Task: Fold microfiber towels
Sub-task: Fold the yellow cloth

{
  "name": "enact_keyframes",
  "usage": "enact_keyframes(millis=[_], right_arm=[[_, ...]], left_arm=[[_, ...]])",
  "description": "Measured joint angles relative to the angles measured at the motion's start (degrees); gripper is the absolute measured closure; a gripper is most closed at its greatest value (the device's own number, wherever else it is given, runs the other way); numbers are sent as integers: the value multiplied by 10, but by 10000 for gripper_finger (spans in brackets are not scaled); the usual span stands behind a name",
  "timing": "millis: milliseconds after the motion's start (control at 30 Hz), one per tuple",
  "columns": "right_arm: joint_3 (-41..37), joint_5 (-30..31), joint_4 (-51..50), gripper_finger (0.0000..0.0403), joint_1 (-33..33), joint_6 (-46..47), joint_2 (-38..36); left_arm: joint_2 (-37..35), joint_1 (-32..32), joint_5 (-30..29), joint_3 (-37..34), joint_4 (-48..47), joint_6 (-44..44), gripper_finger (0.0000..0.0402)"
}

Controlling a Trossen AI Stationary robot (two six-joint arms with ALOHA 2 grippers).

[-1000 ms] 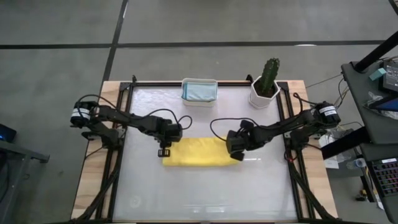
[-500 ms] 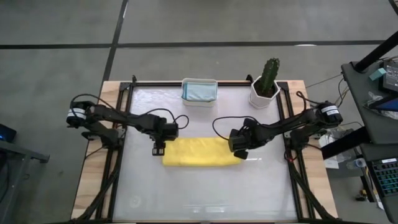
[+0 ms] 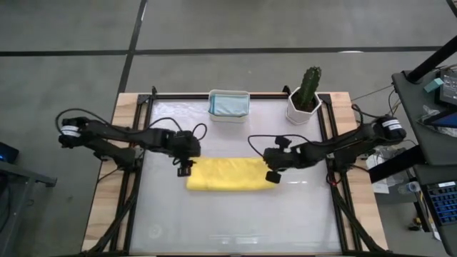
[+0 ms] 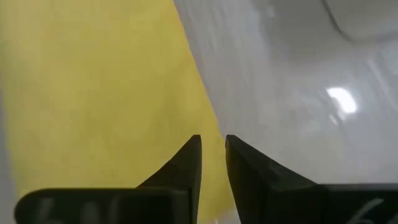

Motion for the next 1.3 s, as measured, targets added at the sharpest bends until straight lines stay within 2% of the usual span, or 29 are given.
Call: enact_keyframes(millis=[133,267,367,467,700,867,1067,1300], right_arm=[[-80,0,200,350,0,-2,-12],[-155,-3,403,367,2,-4,13],[-191,-38,524,381,2,-13,47],[-206,-71,604,392,3,-25,84],[-212,-75,619,394,8,-38,156],[-218,-73,626,394,8,-32,174],[-233,-69,585,394,8,-33,139],[-237,-71,541,394,8,-40,73]], left_arm=[[-17,-11,1,-56,100,-23,256],[-17,-22,2,-104,185,-67,289],[-10,-41,23,-123,222,-87,315],[-1,-66,39,-134,247,-106,340],[43,-113,40,-137,244,-139,395],[92,-121,44,-136,250,-160,398],[132,-121,59,-136,251,-171,398],[101,-121,61,-131,244,-170,398]])
